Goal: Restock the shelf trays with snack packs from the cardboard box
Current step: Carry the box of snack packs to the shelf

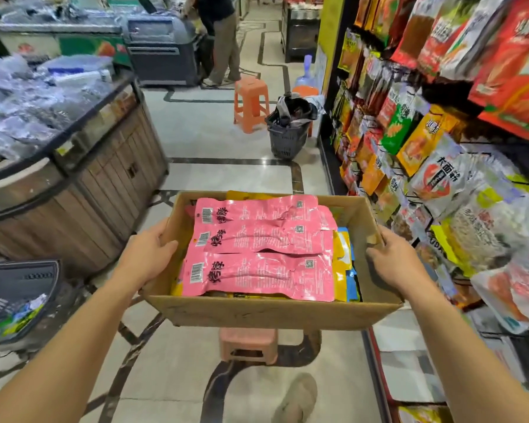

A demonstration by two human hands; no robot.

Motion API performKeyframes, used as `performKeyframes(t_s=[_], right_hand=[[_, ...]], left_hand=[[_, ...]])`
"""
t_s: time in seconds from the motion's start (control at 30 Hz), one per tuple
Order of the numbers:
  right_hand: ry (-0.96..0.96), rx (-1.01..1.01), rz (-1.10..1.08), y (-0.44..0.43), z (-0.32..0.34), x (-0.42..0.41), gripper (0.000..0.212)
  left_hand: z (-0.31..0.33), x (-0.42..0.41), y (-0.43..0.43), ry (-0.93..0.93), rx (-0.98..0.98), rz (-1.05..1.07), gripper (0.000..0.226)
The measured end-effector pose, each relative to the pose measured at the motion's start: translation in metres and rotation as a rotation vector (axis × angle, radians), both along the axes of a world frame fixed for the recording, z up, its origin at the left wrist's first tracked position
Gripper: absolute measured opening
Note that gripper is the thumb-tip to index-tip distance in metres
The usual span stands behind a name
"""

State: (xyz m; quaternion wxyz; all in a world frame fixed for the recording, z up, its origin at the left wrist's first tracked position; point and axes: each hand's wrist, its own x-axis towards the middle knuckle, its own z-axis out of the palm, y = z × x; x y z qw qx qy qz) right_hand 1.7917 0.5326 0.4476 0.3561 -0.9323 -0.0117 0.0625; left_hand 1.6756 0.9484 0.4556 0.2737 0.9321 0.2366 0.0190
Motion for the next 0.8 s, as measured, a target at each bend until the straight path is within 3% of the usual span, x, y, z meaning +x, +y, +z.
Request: performKeyframes(t_s=[0.43,0.8], right_hand=[[0.012,-0.02,0.046,0.027,0.003,0.194,0.031],[0.019,-0.011,-0.16,0.083,-0.013,0.27,0.029]], left_hand=[[-0.008,0.175,0.016,0.065,0.014,0.116,0.037],[-0.016,0.338,0.083,0.035,0.031,-0.079,0.041]])
